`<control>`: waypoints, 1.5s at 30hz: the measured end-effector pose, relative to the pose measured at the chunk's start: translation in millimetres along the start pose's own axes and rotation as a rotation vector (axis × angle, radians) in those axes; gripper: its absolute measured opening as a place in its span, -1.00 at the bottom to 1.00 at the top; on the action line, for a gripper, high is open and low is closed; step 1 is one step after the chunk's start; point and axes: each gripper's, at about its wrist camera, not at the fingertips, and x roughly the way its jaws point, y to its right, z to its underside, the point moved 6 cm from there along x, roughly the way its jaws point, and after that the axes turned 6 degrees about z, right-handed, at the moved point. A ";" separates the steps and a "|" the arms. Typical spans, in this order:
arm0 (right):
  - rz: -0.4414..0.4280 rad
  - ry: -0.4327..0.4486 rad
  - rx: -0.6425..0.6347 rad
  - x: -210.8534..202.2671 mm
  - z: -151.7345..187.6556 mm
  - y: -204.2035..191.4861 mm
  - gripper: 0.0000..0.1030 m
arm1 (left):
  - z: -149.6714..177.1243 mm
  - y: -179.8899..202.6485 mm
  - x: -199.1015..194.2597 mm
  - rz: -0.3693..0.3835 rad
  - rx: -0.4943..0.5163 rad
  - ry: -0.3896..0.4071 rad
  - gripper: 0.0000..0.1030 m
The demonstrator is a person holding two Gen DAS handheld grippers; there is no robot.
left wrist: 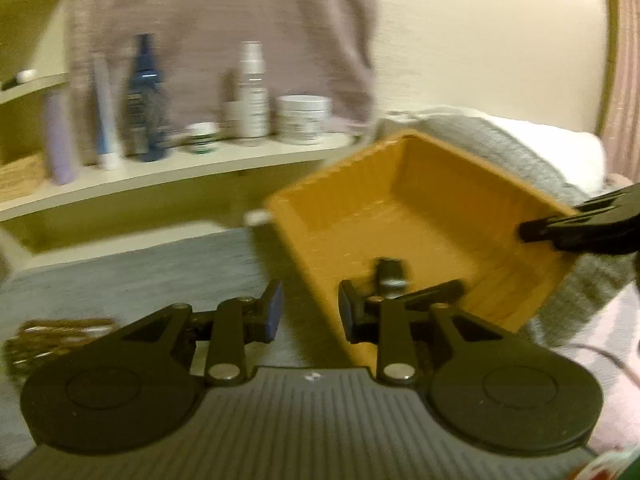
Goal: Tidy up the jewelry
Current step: 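Grasp the brown bead necklaces in the pile with the left tool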
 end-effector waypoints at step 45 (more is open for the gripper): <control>0.005 0.002 -0.006 2.2 1.9 -0.1 -0.91 | 57.6 -142.3 -42.2 -0.303 0.435 -0.249 -0.88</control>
